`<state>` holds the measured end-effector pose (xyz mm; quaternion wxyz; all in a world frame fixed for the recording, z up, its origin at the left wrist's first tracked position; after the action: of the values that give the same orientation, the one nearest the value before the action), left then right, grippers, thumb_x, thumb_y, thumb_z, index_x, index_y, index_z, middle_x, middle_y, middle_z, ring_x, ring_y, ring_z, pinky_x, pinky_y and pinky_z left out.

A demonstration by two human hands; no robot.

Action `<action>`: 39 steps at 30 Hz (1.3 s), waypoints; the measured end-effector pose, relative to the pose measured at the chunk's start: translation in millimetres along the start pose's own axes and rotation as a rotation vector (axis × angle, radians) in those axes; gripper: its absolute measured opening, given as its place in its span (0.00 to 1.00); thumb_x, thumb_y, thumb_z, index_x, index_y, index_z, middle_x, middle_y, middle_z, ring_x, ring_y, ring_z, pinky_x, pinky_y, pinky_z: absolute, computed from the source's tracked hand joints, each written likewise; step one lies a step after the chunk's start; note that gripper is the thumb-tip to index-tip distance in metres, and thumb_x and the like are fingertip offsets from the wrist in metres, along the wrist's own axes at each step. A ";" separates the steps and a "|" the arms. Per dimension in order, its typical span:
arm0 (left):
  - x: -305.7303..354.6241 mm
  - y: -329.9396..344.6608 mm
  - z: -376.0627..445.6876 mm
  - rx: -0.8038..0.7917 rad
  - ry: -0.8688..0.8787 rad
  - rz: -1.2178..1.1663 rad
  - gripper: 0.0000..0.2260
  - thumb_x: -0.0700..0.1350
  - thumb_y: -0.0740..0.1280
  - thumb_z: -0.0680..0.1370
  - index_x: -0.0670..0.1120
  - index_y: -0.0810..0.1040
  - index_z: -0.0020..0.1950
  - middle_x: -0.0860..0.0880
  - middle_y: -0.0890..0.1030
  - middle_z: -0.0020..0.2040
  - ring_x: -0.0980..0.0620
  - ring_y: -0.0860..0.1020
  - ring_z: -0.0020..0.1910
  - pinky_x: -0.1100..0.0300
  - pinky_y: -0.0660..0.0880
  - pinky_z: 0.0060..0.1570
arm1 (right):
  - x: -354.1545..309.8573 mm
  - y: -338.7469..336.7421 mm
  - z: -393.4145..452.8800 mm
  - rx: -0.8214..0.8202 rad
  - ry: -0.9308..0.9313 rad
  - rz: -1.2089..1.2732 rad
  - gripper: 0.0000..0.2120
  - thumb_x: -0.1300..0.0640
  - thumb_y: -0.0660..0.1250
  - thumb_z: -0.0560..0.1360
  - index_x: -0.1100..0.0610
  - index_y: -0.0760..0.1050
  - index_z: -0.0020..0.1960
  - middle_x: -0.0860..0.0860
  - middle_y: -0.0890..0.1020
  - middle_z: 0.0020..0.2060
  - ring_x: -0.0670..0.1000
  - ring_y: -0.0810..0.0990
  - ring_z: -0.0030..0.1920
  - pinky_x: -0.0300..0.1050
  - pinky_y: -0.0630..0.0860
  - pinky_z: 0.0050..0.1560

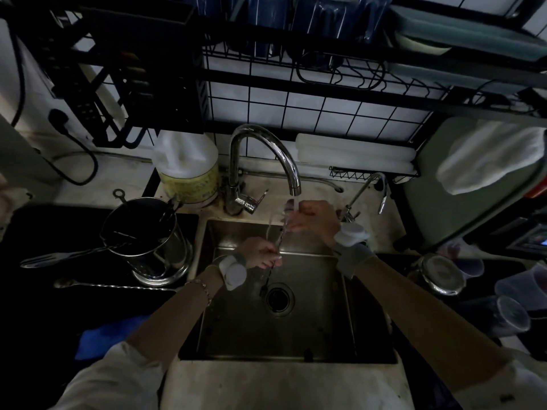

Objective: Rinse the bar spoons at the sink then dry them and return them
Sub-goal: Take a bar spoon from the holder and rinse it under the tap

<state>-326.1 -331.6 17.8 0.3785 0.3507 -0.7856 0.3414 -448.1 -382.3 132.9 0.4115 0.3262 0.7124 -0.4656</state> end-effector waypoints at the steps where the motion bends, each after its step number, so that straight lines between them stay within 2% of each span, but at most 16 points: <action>1: -0.1 0.2 1.0 0.007 0.004 -0.001 0.13 0.40 0.65 0.78 0.34 0.75 0.60 0.34 0.80 0.57 0.40 0.80 0.57 0.49 0.77 0.58 | 1.9 0.0 0.1 0.004 0.014 0.040 0.12 0.68 0.70 0.72 0.74 0.77 0.53 0.68 0.83 0.48 0.63 0.85 0.45 0.57 0.81 0.51; 3: -0.7 1.4 3.5 0.018 0.017 0.009 0.13 0.40 0.65 0.78 0.35 0.76 0.59 0.34 0.80 0.56 0.41 0.81 0.55 0.51 0.78 0.56 | 4.5 -0.7 -0.5 0.015 0.026 0.095 0.12 0.69 0.69 0.73 0.74 0.77 0.55 0.69 0.82 0.49 0.64 0.84 0.46 0.58 0.81 0.52; 5: -0.6 3.9 5.1 0.016 0.040 0.008 0.12 0.40 0.65 0.78 0.35 0.77 0.57 0.35 0.81 0.55 0.42 0.81 0.54 0.52 0.79 0.53 | 5.0 -0.5 -1.9 0.011 0.019 0.081 0.12 0.69 0.69 0.73 0.73 0.77 0.56 0.68 0.83 0.50 0.61 0.84 0.42 0.48 0.84 0.45; 7: -0.4 6.8 7.1 -0.004 0.057 0.000 0.10 0.41 0.65 0.78 0.35 0.78 0.55 0.36 0.82 0.55 0.43 0.82 0.52 0.56 0.80 0.51 | 5.7 -1.3 -2.3 0.012 -0.001 0.050 0.12 0.68 0.69 0.73 0.72 0.78 0.56 0.63 0.83 0.48 0.50 0.85 0.36 0.34 0.81 0.36; 9: -0.7 6.7 9.8 0.008 0.055 -0.009 0.11 0.41 0.65 0.78 0.35 0.78 0.55 0.37 0.82 0.54 0.44 0.82 0.52 0.62 0.80 0.46 | 8.3 -2.8 -1.3 0.023 -0.021 0.035 0.13 0.67 0.70 0.73 0.71 0.78 0.55 0.58 0.83 0.46 0.39 0.83 0.30 0.27 0.76 0.32; 10: -0.9 5.7 11.4 0.024 0.053 -0.011 0.11 0.41 0.65 0.78 0.35 0.78 0.56 0.37 0.82 0.54 0.44 0.82 0.52 0.64 0.80 0.45 | 9.4 -3.7 -1.1 0.026 -0.026 0.028 0.12 0.67 0.70 0.72 0.71 0.79 0.55 0.57 0.83 0.45 0.37 0.82 0.30 0.26 0.76 0.32; 14: 2.4 3.2 18.1 0.057 0.075 -0.029 0.11 0.41 0.65 0.78 0.35 0.78 0.56 0.36 0.82 0.54 0.43 0.82 0.51 0.68 0.80 0.41 | 15.2 -4.9 -0.8 0.019 -0.026 0.024 0.11 0.63 0.72 0.72 0.69 0.80 0.51 0.60 0.85 0.42 0.40 0.84 0.32 0.29 0.77 0.33; 17: 1.8 2.4 23.4 0.065 0.079 -0.044 0.12 0.40 0.66 0.77 0.34 0.77 0.57 0.34 0.81 0.54 0.41 0.82 0.52 0.66 0.80 0.42 | 18.4 -4.7 -0.9 0.021 -0.016 0.017 0.09 0.59 0.73 0.72 0.66 0.82 0.47 0.53 0.86 0.34 0.43 0.85 0.32 0.30 0.77 0.33; 20: -0.2 1.2 27.8 0.088 0.086 -0.096 0.12 0.38 0.68 0.76 0.34 0.77 0.57 0.34 0.81 0.54 0.40 0.82 0.51 0.66 0.80 0.41 | 19.6 -2.9 -0.1 0.025 -0.010 -0.067 0.08 0.55 0.74 0.71 0.60 0.83 0.42 0.46 0.84 0.29 0.40 0.83 0.31 0.29 0.75 0.35; 23: -0.1 1.8 32.0 0.069 0.105 -0.086 0.10 0.40 0.68 0.76 0.35 0.78 0.54 0.35 0.82 0.53 0.47 0.83 0.46 0.66 0.81 0.42 | 18.9 -2.7 0.2 0.046 -0.018 -0.109 0.07 0.55 0.74 0.71 0.59 0.83 0.40 0.43 0.81 0.27 0.33 0.78 0.27 0.25 0.70 0.31; 26: -2.5 1.5 36.8 0.072 0.109 -0.080 0.10 0.40 0.69 0.75 0.35 0.79 0.54 0.34 0.82 0.52 0.59 0.83 0.36 0.65 0.81 0.42 | 24.5 -0.9 1.1 0.037 0.009 -0.058 0.10 0.59 0.74 0.71 0.67 0.82 0.43 0.51 0.83 0.31 0.34 0.79 0.28 0.26 0.73 0.31; 28: -3.5 1.1 38.5 0.080 0.107 -0.093 0.10 0.40 0.69 0.75 0.35 0.79 0.54 0.35 0.82 0.52 0.61 0.82 0.35 0.66 0.81 0.41 | 26.4 -0.7 0.5 0.038 0.018 -0.046 0.11 0.58 0.74 0.71 0.67 0.82 0.45 0.59 0.85 0.37 0.41 0.84 0.34 0.32 0.78 0.36; 30: -2.3 0.3 38.6 0.087 0.104 -0.104 0.11 0.40 0.69 0.75 0.35 0.78 0.55 0.35 0.82 0.53 0.57 0.82 0.39 0.67 0.80 0.40 | 30.1 -1.8 1.5 0.031 0.031 -0.111 0.10 0.55 0.75 0.70 0.63 0.83 0.43 0.55 0.86 0.37 0.45 0.84 0.37 0.36 0.79 0.40; 33: 3.7 1.5 38.8 0.063 0.134 -0.124 0.12 0.39 0.68 0.76 0.34 0.77 0.56 0.36 0.82 0.52 0.50 0.82 0.45 0.68 0.80 0.41 | 35.6 -3.0 0.9 0.026 0.032 -0.099 0.10 0.54 0.75 0.70 0.61 0.82 0.39 0.46 0.84 0.28 0.35 0.80 0.31 0.27 0.73 0.32; 36: 9.3 3.0 38.9 0.061 0.152 -0.133 0.08 0.39 0.69 0.75 0.37 0.79 0.52 0.43 0.83 0.44 0.54 0.82 0.41 0.68 0.80 0.40 | 36.2 -6.4 0.6 0.037 0.021 -0.161 0.11 0.52 0.74 0.71 0.61 0.83 0.42 0.54 0.86 0.36 0.42 0.82 0.36 0.30 0.74 0.36; 39: 13.5 5.1 40.5 0.061 0.176 -0.147 0.03 0.39 0.69 0.75 0.41 0.78 0.47 0.49 0.81 0.38 0.61 0.80 0.34 0.65 0.79 0.39 | 36.6 -10.4 0.2 0.044 0.005 -0.154 0.11 0.54 0.74 0.71 0.64 0.83 0.43 0.58 0.85 0.37 0.44 0.82 0.35 0.29 0.74 0.36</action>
<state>-350.9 -365.4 8.2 0.4593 0.3872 -0.7108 0.3659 -473.3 -383.2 104.4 0.3653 0.2806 0.7262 -0.5103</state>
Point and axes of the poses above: each hand's wrist, its own z-axis towards the middle knuckle, its own y-axis out of the palm, x = y × z, the point moved 8 cm from there along z, towards the middle knuckle
